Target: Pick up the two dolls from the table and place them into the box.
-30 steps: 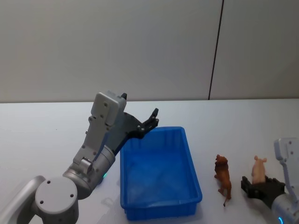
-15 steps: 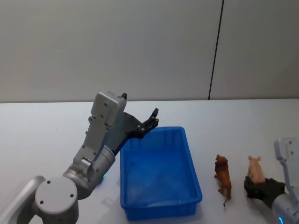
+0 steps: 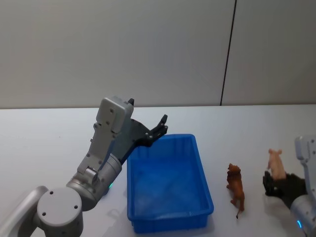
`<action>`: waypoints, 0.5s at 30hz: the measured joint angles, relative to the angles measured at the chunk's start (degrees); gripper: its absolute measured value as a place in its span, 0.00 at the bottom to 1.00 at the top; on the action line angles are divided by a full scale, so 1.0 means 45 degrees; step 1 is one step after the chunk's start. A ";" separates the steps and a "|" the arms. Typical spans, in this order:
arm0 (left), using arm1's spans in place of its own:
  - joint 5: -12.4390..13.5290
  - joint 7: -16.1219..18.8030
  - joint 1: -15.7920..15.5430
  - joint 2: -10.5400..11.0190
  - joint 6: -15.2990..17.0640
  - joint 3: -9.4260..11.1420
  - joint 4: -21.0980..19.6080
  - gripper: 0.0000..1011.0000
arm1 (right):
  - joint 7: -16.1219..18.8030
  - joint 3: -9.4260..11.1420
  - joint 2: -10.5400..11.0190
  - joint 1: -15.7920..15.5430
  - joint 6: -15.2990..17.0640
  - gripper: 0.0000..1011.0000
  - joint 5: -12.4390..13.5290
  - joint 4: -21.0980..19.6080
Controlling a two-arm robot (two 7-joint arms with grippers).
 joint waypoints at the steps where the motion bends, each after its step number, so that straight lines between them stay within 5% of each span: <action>1: 0.0000 0.0000 -0.0001 0.0000 0.0000 0.0000 0.0000 0.99 | -0.0019 0.0001 -0.0002 -0.0004 -0.0056 0.37 -0.0043 -0.0069; 15: 0.0000 0.0000 -0.0001 0.0000 0.0000 -0.0001 0.0000 0.99 | 0.0381 -0.0159 -0.0102 0.0047 -0.1115 0.37 -0.0930 -0.1337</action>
